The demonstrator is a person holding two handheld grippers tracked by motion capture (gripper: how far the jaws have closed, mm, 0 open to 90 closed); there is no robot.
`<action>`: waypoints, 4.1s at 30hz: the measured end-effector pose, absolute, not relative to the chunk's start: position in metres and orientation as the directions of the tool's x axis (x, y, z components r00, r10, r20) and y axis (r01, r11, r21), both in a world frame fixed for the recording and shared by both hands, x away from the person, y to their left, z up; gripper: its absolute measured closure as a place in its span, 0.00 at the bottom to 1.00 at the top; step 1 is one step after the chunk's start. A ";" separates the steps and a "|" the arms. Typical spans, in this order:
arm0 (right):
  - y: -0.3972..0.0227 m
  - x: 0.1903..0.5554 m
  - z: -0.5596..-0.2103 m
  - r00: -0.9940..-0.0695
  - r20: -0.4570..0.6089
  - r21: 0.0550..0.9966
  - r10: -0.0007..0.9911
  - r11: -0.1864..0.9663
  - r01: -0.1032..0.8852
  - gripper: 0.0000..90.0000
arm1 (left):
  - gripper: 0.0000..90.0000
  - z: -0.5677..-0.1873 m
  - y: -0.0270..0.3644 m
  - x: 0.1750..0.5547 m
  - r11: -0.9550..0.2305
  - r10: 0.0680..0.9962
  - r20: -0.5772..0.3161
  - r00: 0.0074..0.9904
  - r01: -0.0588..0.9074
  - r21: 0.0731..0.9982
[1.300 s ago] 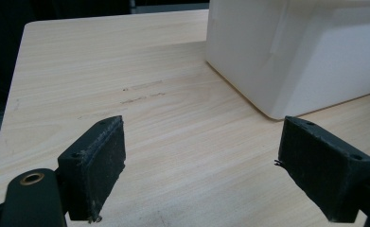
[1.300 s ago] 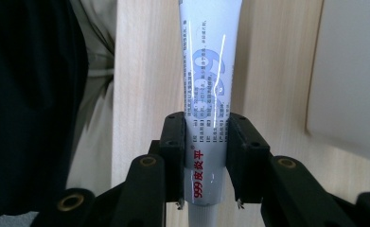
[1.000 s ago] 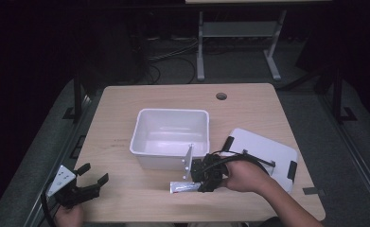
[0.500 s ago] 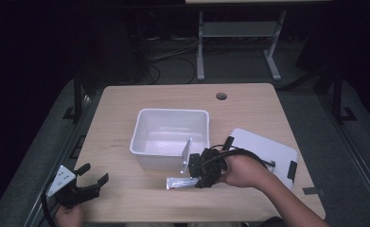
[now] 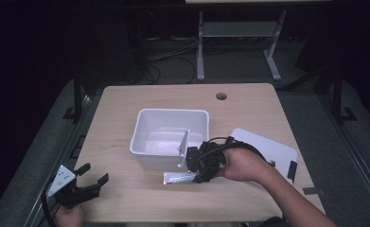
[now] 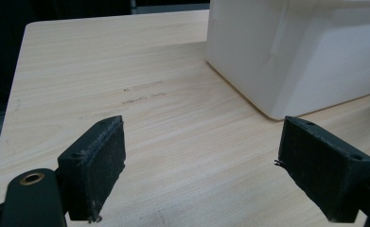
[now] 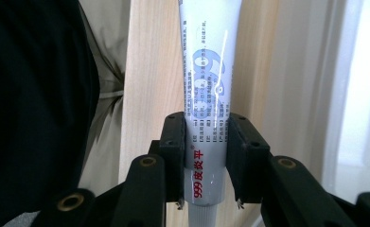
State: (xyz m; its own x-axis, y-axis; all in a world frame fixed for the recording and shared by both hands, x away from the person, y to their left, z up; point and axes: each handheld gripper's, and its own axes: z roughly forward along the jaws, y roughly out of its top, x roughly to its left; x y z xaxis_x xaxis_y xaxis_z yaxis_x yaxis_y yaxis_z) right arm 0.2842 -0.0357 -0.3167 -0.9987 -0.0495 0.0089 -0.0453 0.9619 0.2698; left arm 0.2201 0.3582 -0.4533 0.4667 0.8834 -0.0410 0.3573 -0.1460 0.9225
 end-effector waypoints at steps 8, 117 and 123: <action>-0.032 0.289 -0.304 -0.999 0.002 0.263 -0.043 0.964 -0.041 0.77 | 0.17 -0.453 0.358 0.220 -0.149 0.882 -0.037 0.469 0.354 0.923; 0.003 0.389 -0.350 -0.990 0.080 0.158 0.113 0.980 0.125 0.77 | 0.17 -0.454 0.360 0.220 -0.141 0.884 -0.042 0.466 0.351 0.926; 0.003 0.392 -0.360 -0.988 0.091 0.154 0.122 0.979 0.135 0.77 | 0.17 -0.454 0.360 0.220 -0.136 0.884 -0.047 0.465 0.351 0.926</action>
